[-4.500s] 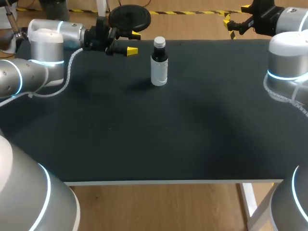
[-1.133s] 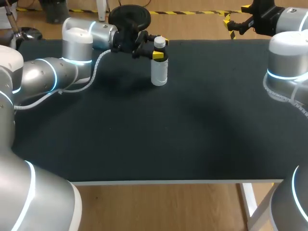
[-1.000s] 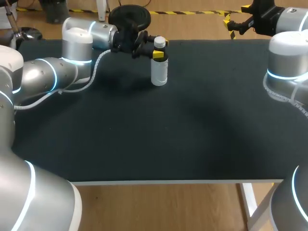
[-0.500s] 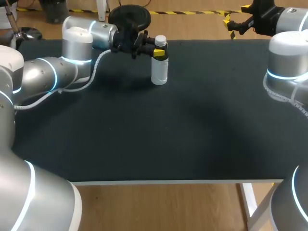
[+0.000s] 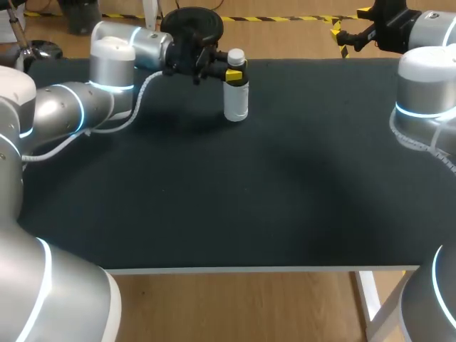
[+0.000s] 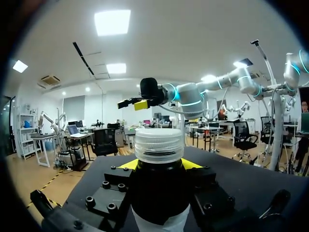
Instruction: Unscrew the bottle cap
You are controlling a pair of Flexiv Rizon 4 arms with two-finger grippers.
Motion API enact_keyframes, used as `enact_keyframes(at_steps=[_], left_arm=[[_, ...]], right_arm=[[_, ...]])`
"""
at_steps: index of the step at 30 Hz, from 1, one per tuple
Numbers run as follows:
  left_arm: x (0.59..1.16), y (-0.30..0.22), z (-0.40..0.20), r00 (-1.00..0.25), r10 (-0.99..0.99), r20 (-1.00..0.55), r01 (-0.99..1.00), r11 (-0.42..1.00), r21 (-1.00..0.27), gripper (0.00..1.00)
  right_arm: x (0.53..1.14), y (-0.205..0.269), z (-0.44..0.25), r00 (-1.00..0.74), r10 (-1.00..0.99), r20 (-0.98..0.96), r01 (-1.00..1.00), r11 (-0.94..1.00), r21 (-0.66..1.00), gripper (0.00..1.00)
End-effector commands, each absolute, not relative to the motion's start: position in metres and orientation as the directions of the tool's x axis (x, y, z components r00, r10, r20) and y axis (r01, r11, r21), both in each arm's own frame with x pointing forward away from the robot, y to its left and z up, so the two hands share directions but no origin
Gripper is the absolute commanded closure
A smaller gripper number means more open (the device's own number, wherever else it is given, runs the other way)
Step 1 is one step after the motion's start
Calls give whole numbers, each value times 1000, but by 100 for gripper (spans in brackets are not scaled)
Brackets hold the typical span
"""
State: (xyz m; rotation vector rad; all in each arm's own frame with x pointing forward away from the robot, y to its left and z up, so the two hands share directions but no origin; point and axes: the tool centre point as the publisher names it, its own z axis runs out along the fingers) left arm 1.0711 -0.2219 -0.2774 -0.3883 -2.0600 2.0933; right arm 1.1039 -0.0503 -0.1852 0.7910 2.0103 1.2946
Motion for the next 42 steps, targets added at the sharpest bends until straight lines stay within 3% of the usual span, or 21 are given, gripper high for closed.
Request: enact_keyframes(at_steps=[1, 42], left_arm=[[1079, -221, -283, -906, 419, -59, 48, -37, -998, 100], [1081, -221, -286, -902, 432, -12, 3, -22, -1000, 100]], right_arm=[[1104, -50, -185, -634, 754, -173, 157, 344, 926, 0], [1104, -50, -185, -634, 754, -173, 157, 344, 926, 0]])
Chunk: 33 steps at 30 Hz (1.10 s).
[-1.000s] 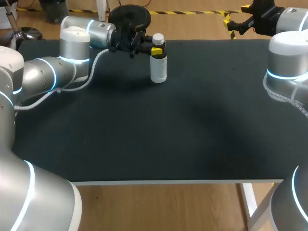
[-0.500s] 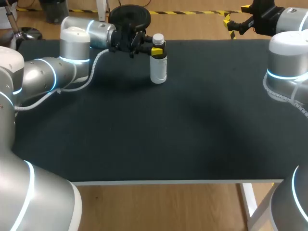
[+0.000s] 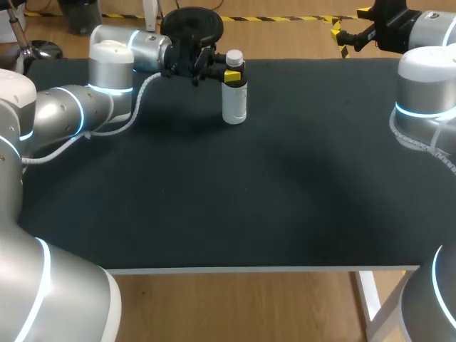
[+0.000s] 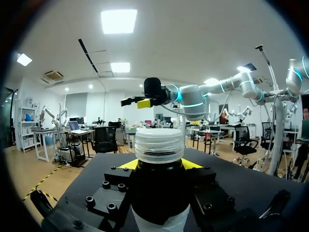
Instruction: Unscrew the bottle cap
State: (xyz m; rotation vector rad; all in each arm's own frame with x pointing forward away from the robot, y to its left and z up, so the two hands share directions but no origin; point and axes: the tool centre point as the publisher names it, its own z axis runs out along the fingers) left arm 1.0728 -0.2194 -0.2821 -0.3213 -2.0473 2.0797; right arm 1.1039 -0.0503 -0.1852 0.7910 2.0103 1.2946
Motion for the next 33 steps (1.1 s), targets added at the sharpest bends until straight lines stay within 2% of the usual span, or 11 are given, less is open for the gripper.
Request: enact_keyframes(at_steps=[1, 16, 25, 33], left_arm=[[1081, -221, -286, -902, 432, -12, 3, -22, -1000, 100], [1081, -221, -286, -902, 432, -12, 3, -22, -1000, 100], [1081, -221, -286, -902, 432, -12, 3, -22, -1000, 100], [1081, -221, -286, -902, 432, -12, 3, -22, -1000, 100]], right_arm=[[1104, -50, -185, -634, 754, -173, 157, 344, 926, 0], [1104, -50, -185, -634, 754, -173, 157, 344, 926, 0], [1096, -27, -184, -906, 401, -135, 20, 359, 933, 0], [1085, -20, -183, -984, 149, -98, -47, 309, 950, 0]])
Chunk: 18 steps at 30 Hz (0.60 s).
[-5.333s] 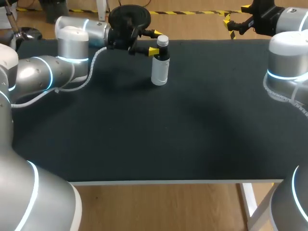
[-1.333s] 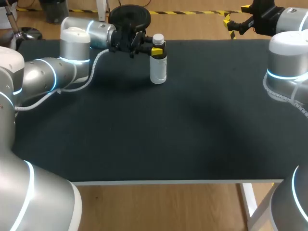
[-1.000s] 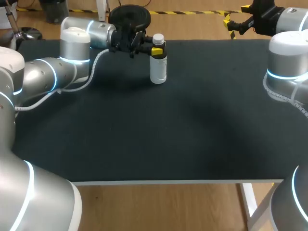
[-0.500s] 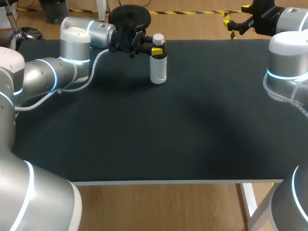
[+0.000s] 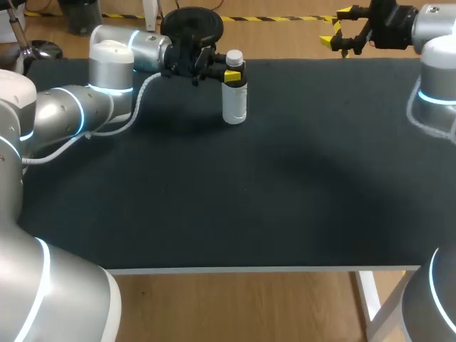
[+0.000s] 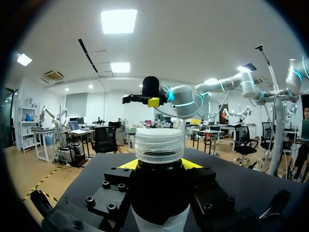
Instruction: Unscrew the bottle cap
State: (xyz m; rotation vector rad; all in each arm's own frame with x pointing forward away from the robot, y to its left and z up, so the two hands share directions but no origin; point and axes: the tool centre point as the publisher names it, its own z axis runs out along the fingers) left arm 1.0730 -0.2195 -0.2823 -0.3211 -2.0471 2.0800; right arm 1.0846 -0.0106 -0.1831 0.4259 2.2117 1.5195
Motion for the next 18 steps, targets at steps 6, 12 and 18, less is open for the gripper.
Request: enact_keyframes(at_steps=[6, 12, 18], left_arm=[[1081, -221, -286, -902, 432, -12, 3, -22, -1000, 100], [1081, -221, -286, -902, 432, -12, 3, -22, -1000, 100], [1081, -221, -286, -902, 432, -12, 3, -22, -1000, 100]], right_arm=[[1088, -22, -182, -981, 166, -97, -38, 329, 944, 0], [1088, -22, -182, -981, 166, -97, -38, 329, 944, 0], [1088, -22, -182, -981, 166, -97, -38, 329, 944, 0]])
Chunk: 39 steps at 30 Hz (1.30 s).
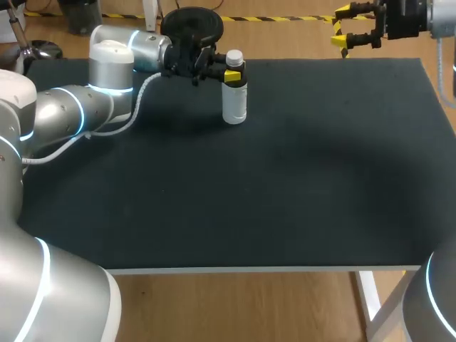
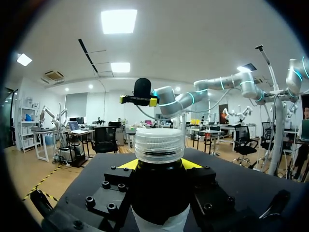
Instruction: Unscrew the bottle cap
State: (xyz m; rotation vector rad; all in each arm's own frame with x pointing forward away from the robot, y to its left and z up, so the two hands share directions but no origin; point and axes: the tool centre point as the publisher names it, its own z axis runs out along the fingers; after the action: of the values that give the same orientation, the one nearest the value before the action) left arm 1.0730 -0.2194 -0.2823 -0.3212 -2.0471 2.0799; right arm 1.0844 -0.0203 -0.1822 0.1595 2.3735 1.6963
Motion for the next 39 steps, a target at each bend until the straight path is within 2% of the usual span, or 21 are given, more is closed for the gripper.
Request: enact_keyframes(at_steps=[1, 12, 29, 39], left_arm=[[1081, -221, -286, -902, 432, -12, 3, -22, -1000, 100], [1081, -221, -286, -902, 432, -12, 3, -22, -1000, 100], [1081, -221, -286, -902, 432, -12, 3, -22, -1000, 100], [1081, -221, -286, -902, 432, -12, 3, -22, -1000, 100]], right_arm=[[1088, -22, -182, -981, 166, -97, -38, 329, 944, 0], [1074, 30, -184, -971, 170, -167, -114, 286, 952, 0], [1030, 113, -182, -956, 265, -125, -61, 240, 969, 0], [1013, 141, -193, -943, 313, -110, -30, 250, 968, 0]])
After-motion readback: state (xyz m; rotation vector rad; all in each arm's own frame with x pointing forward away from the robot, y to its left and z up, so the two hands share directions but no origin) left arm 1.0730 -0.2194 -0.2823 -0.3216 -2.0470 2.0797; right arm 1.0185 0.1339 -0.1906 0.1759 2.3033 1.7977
